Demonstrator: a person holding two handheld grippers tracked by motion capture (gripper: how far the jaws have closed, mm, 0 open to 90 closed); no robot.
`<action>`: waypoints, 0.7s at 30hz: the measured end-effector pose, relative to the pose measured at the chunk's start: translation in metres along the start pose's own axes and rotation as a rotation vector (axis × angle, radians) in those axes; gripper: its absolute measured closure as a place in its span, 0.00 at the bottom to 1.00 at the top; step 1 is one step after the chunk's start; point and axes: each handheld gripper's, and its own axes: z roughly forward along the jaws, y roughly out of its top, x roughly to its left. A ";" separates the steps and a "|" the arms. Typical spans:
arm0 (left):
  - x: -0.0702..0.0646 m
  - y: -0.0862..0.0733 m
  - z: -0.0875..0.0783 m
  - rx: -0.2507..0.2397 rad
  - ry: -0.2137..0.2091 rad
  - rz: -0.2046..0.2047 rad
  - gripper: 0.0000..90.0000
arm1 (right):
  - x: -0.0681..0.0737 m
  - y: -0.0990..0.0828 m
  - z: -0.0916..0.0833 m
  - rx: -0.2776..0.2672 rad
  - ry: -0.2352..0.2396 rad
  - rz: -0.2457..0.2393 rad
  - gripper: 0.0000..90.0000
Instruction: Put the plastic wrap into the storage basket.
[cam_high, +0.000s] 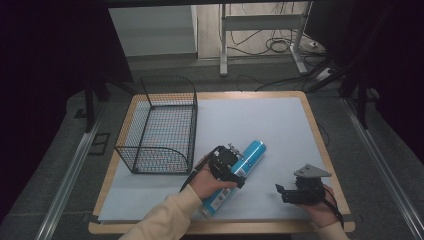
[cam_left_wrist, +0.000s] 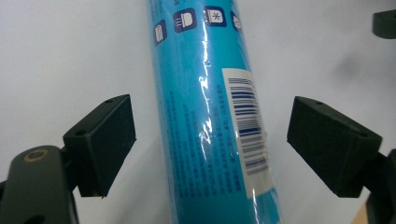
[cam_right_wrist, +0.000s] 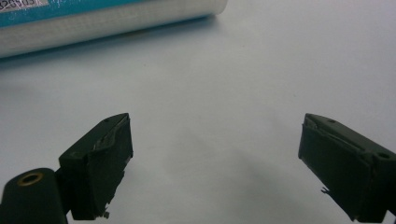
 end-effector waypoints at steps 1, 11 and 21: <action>0.000 0.001 0.002 0.005 0.002 0.001 0.17 | 0.000 0.000 0.000 0.001 0.001 0.002 0.11; 0.001 0.005 0.013 0.050 0.010 0.004 0.16 | 0.001 0.000 0.001 0.002 0.002 0.002 0.11; 0.000 0.008 0.021 0.085 0.012 0.006 0.16 | 0.001 0.000 0.001 0.003 0.002 0.000 0.11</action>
